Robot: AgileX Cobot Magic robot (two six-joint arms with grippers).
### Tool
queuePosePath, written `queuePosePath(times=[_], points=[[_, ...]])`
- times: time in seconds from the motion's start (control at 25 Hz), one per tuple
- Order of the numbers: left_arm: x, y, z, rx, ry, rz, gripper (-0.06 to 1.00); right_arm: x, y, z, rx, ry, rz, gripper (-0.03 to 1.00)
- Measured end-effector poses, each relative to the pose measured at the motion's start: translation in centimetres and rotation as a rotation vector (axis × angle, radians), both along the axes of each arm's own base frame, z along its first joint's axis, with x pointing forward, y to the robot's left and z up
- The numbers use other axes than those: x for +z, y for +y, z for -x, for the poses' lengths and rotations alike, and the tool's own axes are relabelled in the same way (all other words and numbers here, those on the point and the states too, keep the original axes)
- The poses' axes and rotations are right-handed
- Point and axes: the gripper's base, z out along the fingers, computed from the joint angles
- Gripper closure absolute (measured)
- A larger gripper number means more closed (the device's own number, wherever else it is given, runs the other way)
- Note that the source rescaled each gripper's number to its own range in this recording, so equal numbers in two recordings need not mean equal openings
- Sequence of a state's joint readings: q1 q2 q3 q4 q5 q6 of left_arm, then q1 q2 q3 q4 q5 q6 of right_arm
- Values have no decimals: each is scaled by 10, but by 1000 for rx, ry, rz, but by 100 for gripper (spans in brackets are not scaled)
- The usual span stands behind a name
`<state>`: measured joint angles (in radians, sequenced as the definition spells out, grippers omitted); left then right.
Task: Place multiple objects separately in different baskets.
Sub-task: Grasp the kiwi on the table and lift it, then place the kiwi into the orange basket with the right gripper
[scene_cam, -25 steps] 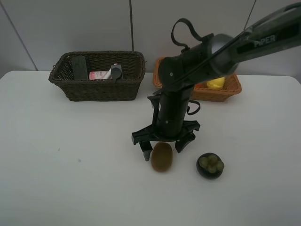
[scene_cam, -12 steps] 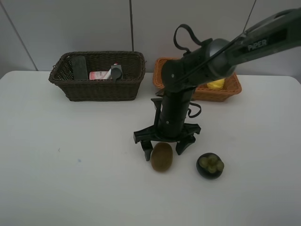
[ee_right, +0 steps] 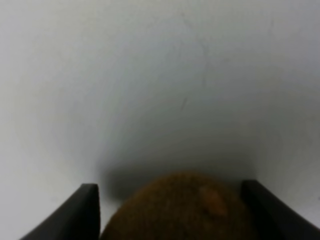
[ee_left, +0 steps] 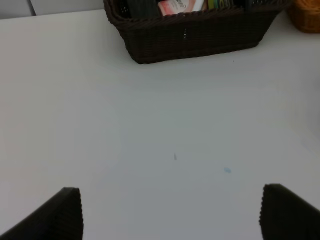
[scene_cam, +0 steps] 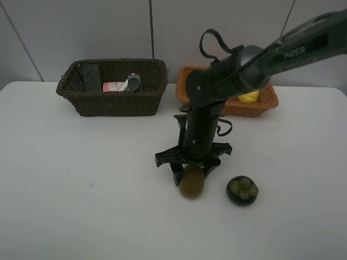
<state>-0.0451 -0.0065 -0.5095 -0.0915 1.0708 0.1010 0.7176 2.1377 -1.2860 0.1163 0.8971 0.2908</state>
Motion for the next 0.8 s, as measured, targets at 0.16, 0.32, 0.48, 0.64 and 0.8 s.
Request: queuePosePath(times=[0.16, 0.32, 0.48, 0.64, 0.8], points=[[0, 0, 0, 0, 0, 0, 2, 2, 0, 0, 0, -1, -2, 95], [0, 0, 0, 0, 0, 0, 2, 17, -1, 0, 19, 6, 18, 95], [0, 0, 0, 0, 0, 0, 2, 65, 2, -16, 91, -125, 20, 95], [0, 0, 0, 0, 0, 0, 2, 94, -4, -42, 134, -239, 33, 95], [0, 0, 0, 0, 0, 0, 2, 114, -32, -80, 101, -340, -1, 95]])
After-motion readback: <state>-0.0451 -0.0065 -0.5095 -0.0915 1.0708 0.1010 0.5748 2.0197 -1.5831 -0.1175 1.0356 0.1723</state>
